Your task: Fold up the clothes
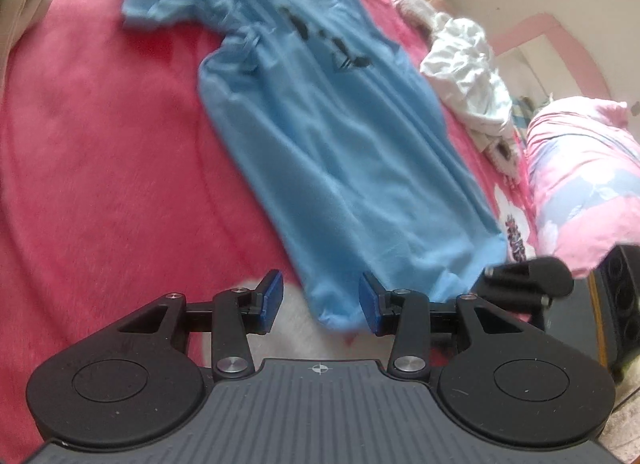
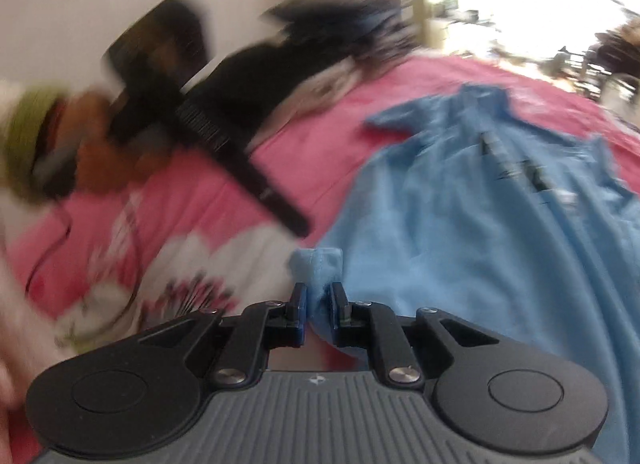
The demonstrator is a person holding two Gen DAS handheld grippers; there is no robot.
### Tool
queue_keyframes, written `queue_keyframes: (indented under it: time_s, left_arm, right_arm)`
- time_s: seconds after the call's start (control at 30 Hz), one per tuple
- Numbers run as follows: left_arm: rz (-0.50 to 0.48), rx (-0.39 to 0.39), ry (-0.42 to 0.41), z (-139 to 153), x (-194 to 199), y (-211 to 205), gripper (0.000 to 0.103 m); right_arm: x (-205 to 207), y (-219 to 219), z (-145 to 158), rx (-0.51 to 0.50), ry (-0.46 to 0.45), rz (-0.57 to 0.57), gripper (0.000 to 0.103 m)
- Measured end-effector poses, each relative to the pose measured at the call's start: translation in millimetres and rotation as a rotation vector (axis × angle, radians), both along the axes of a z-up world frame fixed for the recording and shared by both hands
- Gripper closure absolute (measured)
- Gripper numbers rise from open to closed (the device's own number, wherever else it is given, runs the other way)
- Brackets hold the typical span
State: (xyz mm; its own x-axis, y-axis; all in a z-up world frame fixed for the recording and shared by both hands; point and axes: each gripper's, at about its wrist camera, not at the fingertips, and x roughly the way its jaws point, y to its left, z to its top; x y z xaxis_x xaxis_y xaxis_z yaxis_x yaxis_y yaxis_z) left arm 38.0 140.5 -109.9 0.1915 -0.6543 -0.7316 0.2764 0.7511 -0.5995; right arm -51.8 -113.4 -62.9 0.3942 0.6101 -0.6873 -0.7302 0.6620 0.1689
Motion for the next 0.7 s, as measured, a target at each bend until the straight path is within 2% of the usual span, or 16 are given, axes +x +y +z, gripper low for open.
queue_keyframes:
  time_s: [0.2, 0.3, 0.37, 0.43, 0.5, 0.63, 0.7]
  left_arm:
    - [0.004, 0.031, -0.002, -5.9, -6.8, 0.3, 0.062]
    - [-0.015, 0.04, -0.021, -4.2, -9.7, -0.5, 0.062]
    - [-0.019, 0.04, -0.021, -4.7, -10.1, 0.2, 0.062]
    - [-0.018, 0.039, -0.018, -5.2, -10.1, 1.2, 0.062]
    - [-0.014, 0.038, -0.014, -5.6, -9.7, 2.3, 0.062]
    - [0.006, 0.023, 0.0, -7.0, -9.5, 4.9, 0.062]
    - [0.022, 0.016, 0.009, -8.0, -8.6, 7.6, 0.062]
  right_arm:
    - [-23.3, 19.8, -6.5, -0.071, 0.005, 0.135, 0.087]
    - [-34.9, 29.6, -9.8, -0.106, 0.007, 0.202, 0.076]
    - [-41.3, 34.7, -11.7, -0.152, -0.046, 0.231, 0.065]
    - [-47.7, 39.6, -13.6, -0.201, -0.104, 0.257, 0.062]
    - [-54.0, 44.6, -15.6, -0.249, -0.163, 0.284, 0.062]
    - [-53.8, 59.8, -38.7, -0.358, -0.263, 0.288, 0.063]
    - [-45.9, 61.9, -43.4, -0.339, -0.241, 0.265, 0.07]
